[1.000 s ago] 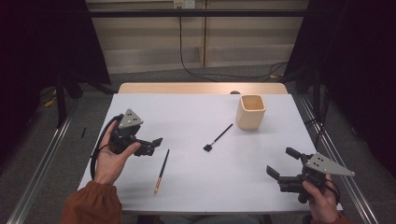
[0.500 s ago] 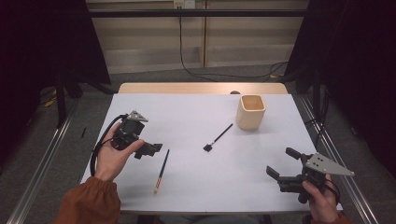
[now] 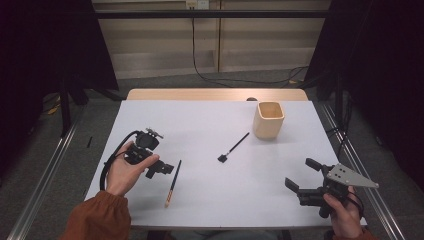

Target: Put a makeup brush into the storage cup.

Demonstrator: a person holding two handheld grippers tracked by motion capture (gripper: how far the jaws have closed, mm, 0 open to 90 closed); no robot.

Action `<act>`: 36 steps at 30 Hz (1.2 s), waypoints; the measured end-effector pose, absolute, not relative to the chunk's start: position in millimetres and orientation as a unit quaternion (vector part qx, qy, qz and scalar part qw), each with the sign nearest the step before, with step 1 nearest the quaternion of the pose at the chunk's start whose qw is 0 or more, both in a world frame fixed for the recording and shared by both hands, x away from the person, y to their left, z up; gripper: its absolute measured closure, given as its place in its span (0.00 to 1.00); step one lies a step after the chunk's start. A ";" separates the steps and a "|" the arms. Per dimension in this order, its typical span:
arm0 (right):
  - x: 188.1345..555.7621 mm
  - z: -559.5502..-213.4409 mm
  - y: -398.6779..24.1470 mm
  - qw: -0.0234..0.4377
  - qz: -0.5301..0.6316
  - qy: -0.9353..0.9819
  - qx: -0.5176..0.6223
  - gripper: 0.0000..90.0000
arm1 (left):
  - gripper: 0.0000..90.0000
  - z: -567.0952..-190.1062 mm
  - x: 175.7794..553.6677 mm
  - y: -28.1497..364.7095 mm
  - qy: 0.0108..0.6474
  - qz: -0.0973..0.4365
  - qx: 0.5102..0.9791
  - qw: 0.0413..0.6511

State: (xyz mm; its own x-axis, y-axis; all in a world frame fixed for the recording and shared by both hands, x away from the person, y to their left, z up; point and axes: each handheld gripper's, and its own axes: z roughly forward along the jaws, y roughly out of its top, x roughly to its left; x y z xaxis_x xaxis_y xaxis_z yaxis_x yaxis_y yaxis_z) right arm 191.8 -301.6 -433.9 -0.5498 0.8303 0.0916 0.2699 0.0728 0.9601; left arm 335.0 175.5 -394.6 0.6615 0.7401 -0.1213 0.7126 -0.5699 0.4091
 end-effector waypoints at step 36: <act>192.2 -434.5 -299.5 0.255 0.544 0.694 0.397 0.00 | 0.31 -435.4 321.7 140.3 0.429 -0.023 0.899 0.087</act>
State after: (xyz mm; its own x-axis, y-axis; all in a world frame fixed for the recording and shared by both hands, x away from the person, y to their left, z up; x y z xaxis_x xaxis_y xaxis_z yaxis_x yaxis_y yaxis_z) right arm 192.2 -299.5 -434.5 -0.5547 0.8284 0.0776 0.2729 0.0931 0.9575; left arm 321.7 140.3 -435.4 0.6316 0.7665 -0.1160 0.7745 -0.6175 0.1371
